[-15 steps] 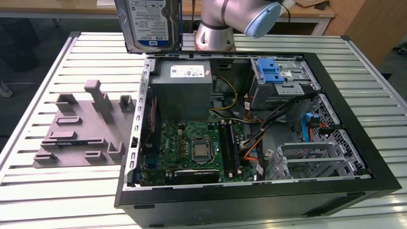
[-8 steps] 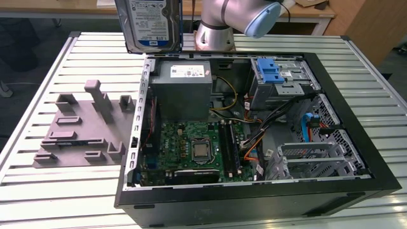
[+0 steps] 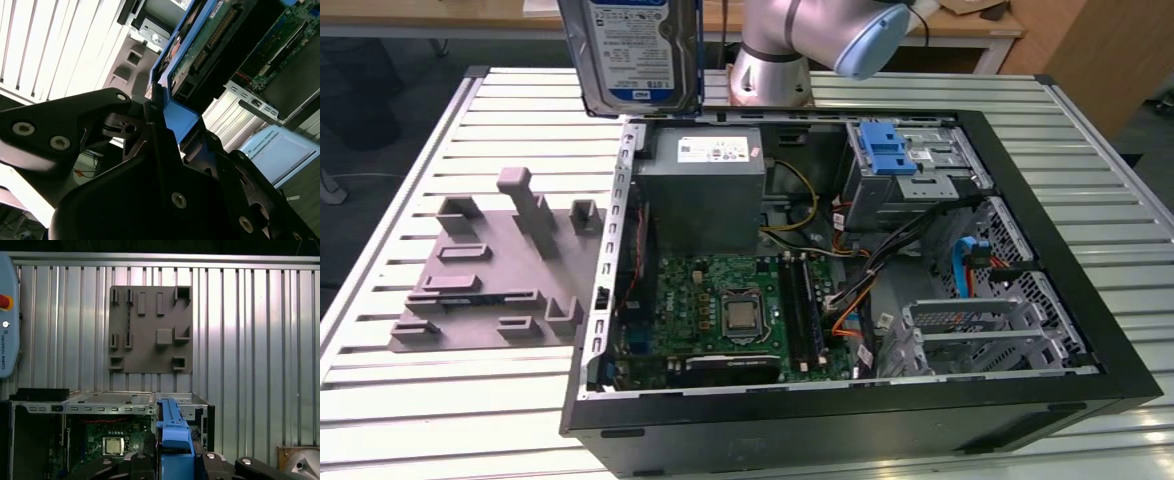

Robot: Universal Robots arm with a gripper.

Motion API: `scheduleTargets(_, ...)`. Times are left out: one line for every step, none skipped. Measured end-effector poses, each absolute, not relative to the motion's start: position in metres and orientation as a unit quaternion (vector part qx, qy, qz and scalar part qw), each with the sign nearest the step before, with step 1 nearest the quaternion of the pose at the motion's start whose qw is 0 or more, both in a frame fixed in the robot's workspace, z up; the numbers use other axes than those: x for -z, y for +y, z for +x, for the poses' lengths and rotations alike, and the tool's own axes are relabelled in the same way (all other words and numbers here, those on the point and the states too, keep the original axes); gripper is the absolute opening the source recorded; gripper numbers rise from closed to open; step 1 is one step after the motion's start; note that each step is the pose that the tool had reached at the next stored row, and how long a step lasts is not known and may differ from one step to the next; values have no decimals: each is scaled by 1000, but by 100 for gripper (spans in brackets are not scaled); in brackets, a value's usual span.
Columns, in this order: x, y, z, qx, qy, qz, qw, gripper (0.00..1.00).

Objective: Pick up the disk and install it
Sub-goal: 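Pick up the disk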

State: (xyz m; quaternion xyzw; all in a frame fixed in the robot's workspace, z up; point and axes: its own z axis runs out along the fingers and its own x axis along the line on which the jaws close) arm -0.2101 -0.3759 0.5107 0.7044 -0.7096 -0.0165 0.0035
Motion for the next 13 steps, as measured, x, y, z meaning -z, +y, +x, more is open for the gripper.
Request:
scheduleTargets(-511,-378,-210,17,-710,704,3,36)
scheduleTargets(-511,-381,-210,17,-710,704,3,36)
scheduleTargets(-511,-382,-210,17,-710,704,3,36)
scheduleTargets(-511,-382,-210,17,-710,704,3,36)
scheduleTargets(-511,-383,-210,17,-710,704,3,36)
scheduleTargets(-511,-383,-209,17,-710,704,4,36)
scheduleTargets(-511,-383,-208,17,-710,704,4,36)
scheduleTargets(-511,-383,-207,17,-710,704,4,36)
scheduleTargets(-511,-383,-205,17,-710,704,4,36)
scheduleTargets(-511,-383,-202,17,-710,704,4,36)
scheduleTargets(-511,-383,-200,17,-710,704,4,36)
scheduleTargets(-511,-383,-197,17,-710,704,3,36)
scheduleTargets(-511,-383,-195,17,-710,704,4,36)
